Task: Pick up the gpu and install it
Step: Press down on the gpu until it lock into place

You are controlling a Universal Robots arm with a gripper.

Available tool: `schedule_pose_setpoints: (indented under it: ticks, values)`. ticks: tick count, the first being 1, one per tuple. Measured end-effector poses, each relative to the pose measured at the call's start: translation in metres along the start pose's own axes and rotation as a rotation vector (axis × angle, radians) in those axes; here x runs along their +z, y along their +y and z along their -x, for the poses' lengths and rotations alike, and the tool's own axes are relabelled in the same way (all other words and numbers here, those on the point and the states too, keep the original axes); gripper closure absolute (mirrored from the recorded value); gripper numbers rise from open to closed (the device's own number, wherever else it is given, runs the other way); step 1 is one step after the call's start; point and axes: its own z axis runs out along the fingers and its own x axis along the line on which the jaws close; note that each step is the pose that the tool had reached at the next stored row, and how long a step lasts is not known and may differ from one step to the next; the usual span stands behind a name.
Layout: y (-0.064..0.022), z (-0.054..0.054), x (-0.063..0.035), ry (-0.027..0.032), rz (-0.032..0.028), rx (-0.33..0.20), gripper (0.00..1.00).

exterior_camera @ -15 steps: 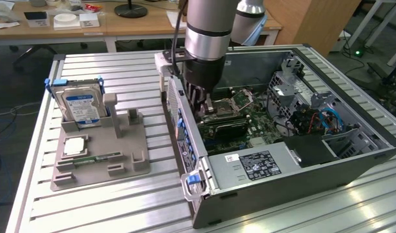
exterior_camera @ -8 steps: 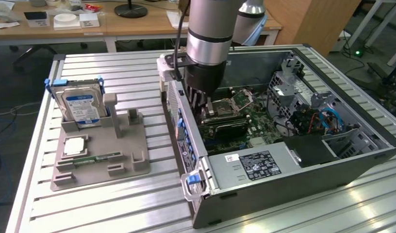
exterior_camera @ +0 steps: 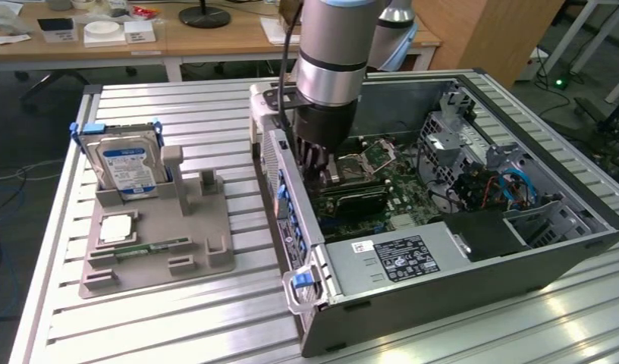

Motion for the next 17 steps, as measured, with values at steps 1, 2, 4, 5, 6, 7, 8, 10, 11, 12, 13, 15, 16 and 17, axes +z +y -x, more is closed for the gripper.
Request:
schedule_pose_setpoints:
  ticks: [1, 2, 4, 5, 6, 7, 8, 10, 11, 12, 13, 15, 16, 17]
  values:
    - [-0.0001, 0.0, 0.0008, 0.0003, 0.0, 0.0, 0.89]
    - [-0.0002, 0.0, 0.0017, 0.0005, 0.0, -0.001, 0.89]
    - [-0.0002, 0.0, 0.0043, 0.0009, 0.0, -0.001, 0.89]
    - [-0.0002, 0.0, 0.0088, 0.0031, 0.001, -0.001, 0.89]
    - [-0.0008, 0.0, 0.0104, 0.0024, 0.0005, -0.001, 0.89]
    - [-0.0012, 0.0, 0.0097, 0.0022, 0.0005, -0.001, 0.89]
    - [-0.0016, 0.0, 0.0091, 0.0015, -0.001, -0.001, 0.89]
    - [-0.002, 0.0, 0.0071, 0.0, -0.0034, -0.002, 0.89]
    - [-0.0019, 0.0, 0.0048, 0.0018, -0.0024, -0.002, 0.89]
    - [-0.0019, 0.0, 0.0027, 0.0023, -0.0026, -0.002, 0.89]
    - [-0.0019, 0.0, 0.0011, 0.0022, -0.0031, -0.002, 0.89]
    - [-0.0019, 0.0, -0.001, 0.0026, -0.0036, -0.002, 0.89]
    - [-0.0023, 0.0, -0.0009, 0.0024, -0.0044, -0.003, 0.89]
    - [-0.0033, 0.0, -0.001, 0.0026, -0.0045, -0.003, 0.89]
